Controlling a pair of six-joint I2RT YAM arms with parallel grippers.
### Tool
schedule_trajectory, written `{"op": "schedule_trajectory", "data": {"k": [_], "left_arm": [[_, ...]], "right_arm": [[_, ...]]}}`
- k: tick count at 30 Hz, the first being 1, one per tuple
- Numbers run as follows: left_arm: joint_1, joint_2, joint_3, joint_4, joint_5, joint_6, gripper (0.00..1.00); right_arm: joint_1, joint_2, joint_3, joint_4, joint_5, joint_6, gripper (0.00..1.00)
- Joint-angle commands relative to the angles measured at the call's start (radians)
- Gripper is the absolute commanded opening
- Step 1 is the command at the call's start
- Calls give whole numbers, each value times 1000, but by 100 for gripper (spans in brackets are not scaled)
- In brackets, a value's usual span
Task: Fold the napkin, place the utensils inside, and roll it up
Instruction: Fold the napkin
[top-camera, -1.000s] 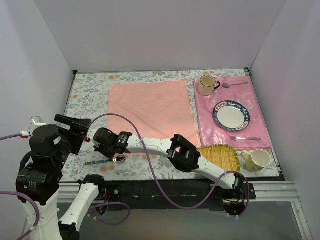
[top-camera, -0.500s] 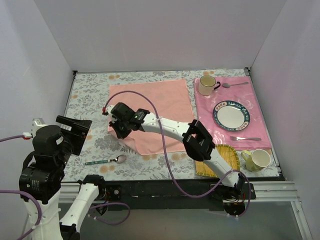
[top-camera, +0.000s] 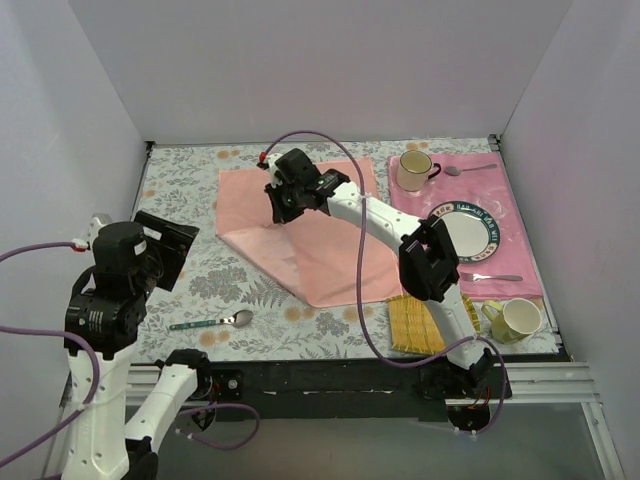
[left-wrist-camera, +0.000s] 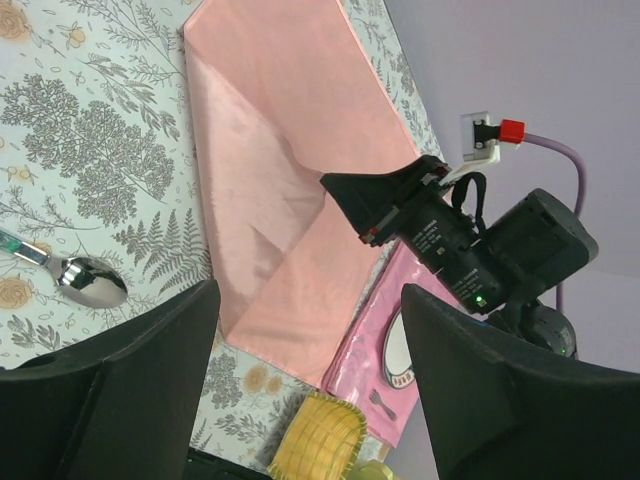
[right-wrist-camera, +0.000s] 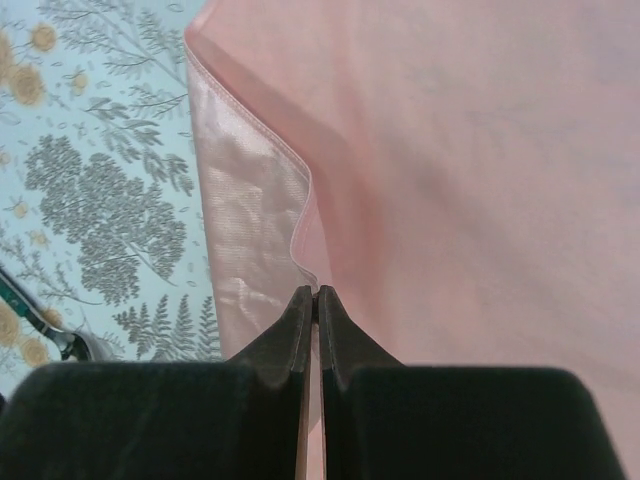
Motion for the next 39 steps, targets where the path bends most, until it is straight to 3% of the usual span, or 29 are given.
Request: {"op": "schedule_trajectory", "data": {"k": [1, 23, 39], "left_arm": [[7, 54, -18, 80, 46, 32, 73], [7, 211, -50, 189, 113, 77, 73], [7, 283, -92, 241, 158, 83, 72]], "right_arm": [[-65, -24, 47, -30, -7, -27, 1], [-359, 74, 127, 46, -18, -113, 1], [-444, 152, 181, 229, -30, -105, 1]]}}
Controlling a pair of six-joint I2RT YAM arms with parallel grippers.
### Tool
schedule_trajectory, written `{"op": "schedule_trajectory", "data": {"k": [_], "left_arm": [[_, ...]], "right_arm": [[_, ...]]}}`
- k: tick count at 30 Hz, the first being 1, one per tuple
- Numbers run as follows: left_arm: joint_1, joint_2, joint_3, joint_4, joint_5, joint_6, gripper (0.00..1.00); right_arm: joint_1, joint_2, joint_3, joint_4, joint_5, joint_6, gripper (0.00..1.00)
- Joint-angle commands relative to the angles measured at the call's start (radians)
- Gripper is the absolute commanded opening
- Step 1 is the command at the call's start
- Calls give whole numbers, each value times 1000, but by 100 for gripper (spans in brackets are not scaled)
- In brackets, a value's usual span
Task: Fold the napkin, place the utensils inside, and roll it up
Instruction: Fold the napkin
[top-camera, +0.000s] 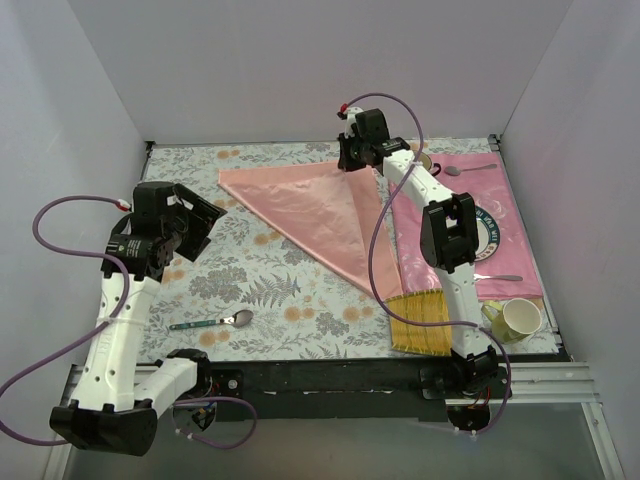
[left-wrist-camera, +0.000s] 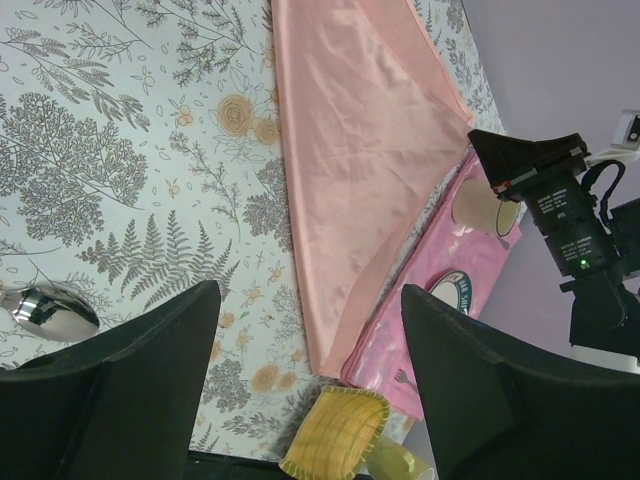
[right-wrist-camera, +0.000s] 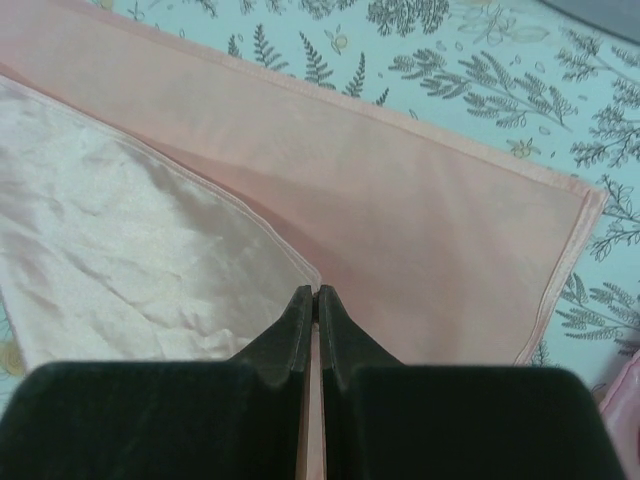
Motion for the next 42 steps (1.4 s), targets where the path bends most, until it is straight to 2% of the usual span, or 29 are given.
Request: {"op": "schedule_trajectory", "data": {"k": [1, 42], "left_arm": [[7, 11, -5, 26, 22, 16, 72], [7, 108, 17, 52, 47, 36, 72]], "right_arm": [[-17, 8, 67, 102, -13, 1, 1], [-111, 120, 125, 232, 8, 47, 1]]}}
